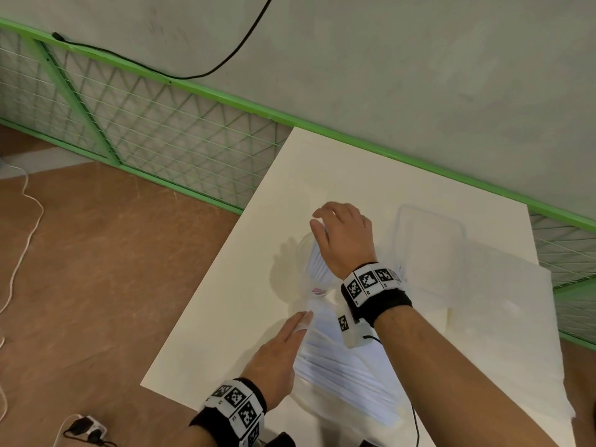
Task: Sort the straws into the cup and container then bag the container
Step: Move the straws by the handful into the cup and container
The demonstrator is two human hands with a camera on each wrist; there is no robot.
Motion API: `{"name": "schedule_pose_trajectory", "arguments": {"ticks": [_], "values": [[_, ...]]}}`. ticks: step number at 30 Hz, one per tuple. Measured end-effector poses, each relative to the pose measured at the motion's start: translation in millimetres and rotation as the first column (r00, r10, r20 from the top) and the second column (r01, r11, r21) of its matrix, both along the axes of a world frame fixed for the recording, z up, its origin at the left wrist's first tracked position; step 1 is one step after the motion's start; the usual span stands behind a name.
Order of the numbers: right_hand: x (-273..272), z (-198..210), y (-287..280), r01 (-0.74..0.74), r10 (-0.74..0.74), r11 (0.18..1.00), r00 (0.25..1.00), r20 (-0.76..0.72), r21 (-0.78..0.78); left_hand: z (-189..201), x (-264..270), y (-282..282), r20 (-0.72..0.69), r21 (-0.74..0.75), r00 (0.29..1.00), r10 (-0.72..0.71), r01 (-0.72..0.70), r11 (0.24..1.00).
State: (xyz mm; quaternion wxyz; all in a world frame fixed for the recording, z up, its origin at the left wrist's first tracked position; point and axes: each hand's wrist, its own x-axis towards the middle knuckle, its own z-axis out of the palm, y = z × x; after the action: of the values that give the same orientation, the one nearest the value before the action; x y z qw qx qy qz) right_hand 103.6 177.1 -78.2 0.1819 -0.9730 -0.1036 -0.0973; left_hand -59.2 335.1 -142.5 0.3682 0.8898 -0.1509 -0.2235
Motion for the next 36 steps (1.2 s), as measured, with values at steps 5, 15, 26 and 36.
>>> {"name": "schedule_pose_trajectory", "arguments": {"ticks": [5, 15, 26, 36], "values": [[-39, 41, 0, -0.109, 0.075, 0.969, 0.985, 0.156, 0.223, -1, 0, -2, -0.023, -0.002, 1.000, 0.001, -0.001, 1.000], [-213, -48, -47, -0.232, 0.156, 0.970, 0.818, -0.554, -0.069, -8, 1, -13, -0.025, -0.061, 0.995, -0.096, 0.094, 0.994], [-269, -100, -132, 0.005, -0.148, 0.951, 0.884, -0.443, -0.308, -26, -7, -34, -0.110, -0.022, 0.978, -0.175, 0.173, 0.985], [-236, -93, -126, 0.055, -0.118, 0.982, 0.926, -0.359, -0.179, -34, 14, -53, -0.103, -0.026, 0.979, -0.174, 0.173, 0.985]]}}
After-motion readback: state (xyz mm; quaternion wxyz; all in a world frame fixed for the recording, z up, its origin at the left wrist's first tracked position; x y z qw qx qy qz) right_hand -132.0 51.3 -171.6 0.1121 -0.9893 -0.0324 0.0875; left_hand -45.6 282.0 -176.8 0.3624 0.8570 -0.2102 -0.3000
